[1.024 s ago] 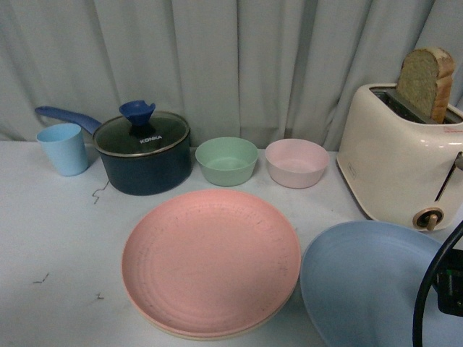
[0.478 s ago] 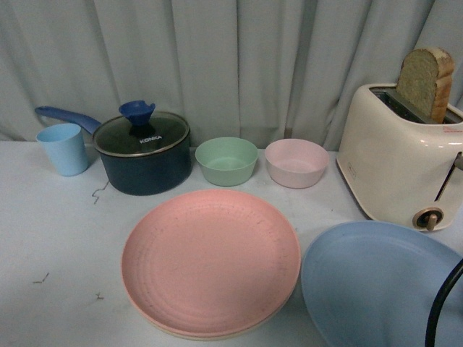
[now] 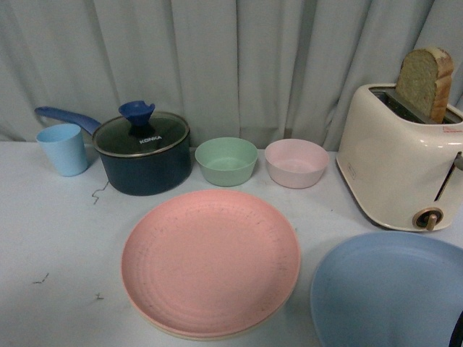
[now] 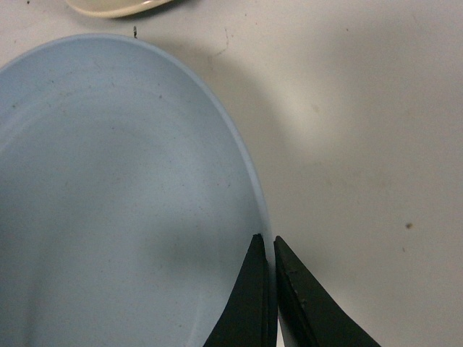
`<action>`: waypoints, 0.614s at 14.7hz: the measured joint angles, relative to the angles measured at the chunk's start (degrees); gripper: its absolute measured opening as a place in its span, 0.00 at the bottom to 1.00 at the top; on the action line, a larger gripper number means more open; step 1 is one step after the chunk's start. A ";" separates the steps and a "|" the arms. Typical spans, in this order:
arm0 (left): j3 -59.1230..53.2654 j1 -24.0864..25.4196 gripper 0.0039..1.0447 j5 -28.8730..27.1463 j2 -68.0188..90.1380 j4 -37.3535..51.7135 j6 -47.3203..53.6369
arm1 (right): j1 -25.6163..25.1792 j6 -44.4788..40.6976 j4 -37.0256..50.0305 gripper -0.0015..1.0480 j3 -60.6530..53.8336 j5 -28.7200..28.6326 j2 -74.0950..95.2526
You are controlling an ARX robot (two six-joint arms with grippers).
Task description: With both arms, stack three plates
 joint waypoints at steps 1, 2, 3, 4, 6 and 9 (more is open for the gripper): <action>0.00 0.00 0.94 0.02 0.00 0.00 0.00 | 0.20 -0.55 -2.51 0.02 -1.22 -0.39 -3.91; 0.00 0.00 0.94 0.02 0.00 0.00 0.00 | 1.57 -0.87 -5.84 0.02 -1.51 -0.87 -8.96; 0.00 0.00 0.94 0.02 0.00 0.00 0.00 | 4.39 -0.20 -9.44 0.02 -0.92 -0.98 -16.13; 0.00 0.00 0.94 0.02 0.00 0.00 0.00 | 7.23 1.16 -12.41 0.02 0.81 -1.05 -20.57; 0.00 0.00 0.94 0.04 0.00 -0.02 0.00 | 13.22 4.39 -12.55 0.02 5.22 1.70 -21.24; 0.00 0.00 0.94 0.02 0.00 0.00 0.00 | 22.43 10.38 -11.50 0.02 15.58 6.12 -9.73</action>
